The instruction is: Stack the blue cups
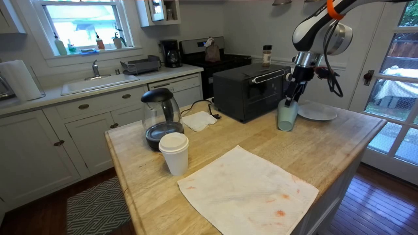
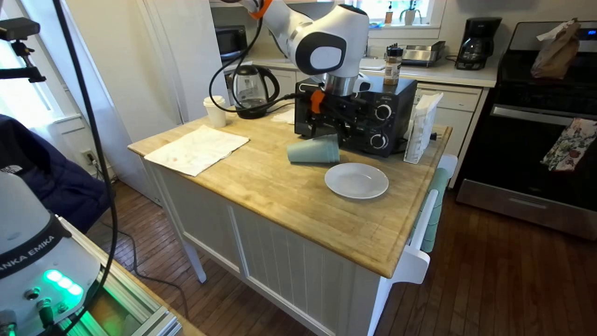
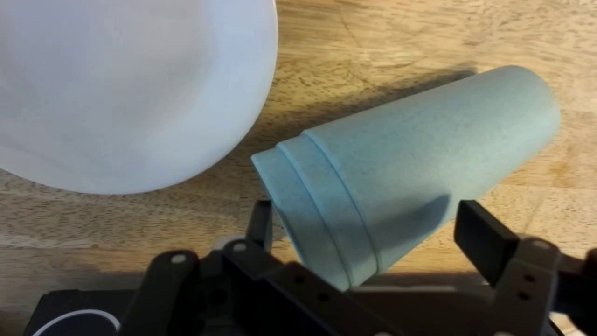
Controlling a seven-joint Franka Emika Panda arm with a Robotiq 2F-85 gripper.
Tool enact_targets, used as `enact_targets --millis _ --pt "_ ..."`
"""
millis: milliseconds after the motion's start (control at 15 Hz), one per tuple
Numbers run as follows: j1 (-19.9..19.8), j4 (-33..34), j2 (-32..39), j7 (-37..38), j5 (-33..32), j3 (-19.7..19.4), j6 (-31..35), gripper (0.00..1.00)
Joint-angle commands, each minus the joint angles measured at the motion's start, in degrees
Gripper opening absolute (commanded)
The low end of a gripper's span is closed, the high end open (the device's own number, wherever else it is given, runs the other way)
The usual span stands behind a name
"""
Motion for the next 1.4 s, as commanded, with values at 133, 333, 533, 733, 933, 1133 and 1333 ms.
enact_targets --millis 133,333,533,733,933,1133,1333 --pt "-0.6 5.0 2.9 -2.7 0.3 0.8 -2.7 1.0" --pt "-0.3 6.2 3.3 -3.5 -0.6 0.5 -7.5 0.66" --pt "0.0 8.1 3.6 -3.1 -0.6 0.0 -11.8 0.45" --pt "0.1 9.5 3.7 -2.9 -0.3 -0.2 -14.9 0.27" --pt "0.2 9.7 3.2 -2.9 0.1 -0.2 -16.5 0.14" --pt "0.6 9.7 2.7 -2.6 0.1 -0.3 -17.0 0.11" --pt "1.2 8.6 1.1 -1.4 0.4 -0.4 -17.1 0.08"
